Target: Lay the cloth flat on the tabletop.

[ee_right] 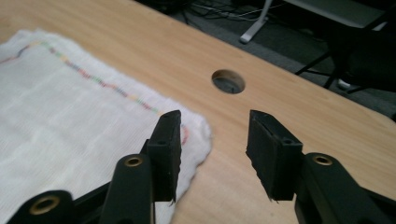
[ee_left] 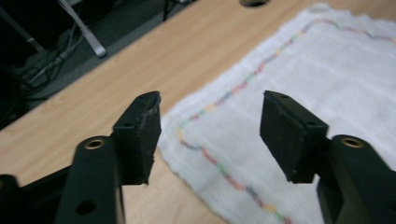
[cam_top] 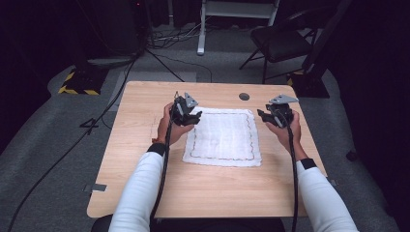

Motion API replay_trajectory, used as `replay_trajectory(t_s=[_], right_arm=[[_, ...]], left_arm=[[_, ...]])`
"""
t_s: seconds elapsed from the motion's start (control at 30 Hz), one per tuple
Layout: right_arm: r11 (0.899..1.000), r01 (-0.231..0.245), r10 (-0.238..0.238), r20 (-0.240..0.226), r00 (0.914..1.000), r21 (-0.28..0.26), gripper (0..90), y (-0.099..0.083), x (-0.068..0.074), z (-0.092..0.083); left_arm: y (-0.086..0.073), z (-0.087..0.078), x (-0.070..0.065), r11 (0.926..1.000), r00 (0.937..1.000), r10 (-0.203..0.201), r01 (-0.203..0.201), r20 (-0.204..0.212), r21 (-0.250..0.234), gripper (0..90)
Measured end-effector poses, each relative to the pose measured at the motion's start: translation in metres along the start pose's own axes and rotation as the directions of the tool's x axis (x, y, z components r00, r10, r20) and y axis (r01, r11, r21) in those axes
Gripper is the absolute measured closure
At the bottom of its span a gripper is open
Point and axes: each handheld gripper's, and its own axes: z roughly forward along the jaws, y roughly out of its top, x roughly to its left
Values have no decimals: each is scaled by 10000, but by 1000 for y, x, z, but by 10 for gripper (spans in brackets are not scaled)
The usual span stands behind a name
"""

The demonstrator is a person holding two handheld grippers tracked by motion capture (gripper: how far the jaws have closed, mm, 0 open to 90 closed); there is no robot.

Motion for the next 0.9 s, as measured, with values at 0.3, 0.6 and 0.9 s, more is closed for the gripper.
replay_trajectory(t_s=[0.3,0.6,0.9], right_arm=[[9950,893,-793,-1892,9787,451,421,-47,29,-13],[9818,1696,-1418,-2642,9540,854,389,-70,53,-23],[9716,1977,-1532,-2920,9441,1296,379,-94,60,-40]], left_arm=[[-42,-12,-27,9935,9881,662,-782,1391,828,277],[-69,-20,-48,9719,9578,1350,-1779,2538,1542,340],[-85,-31,-57,9794,9611,560,-1055,2704,1721,373]])
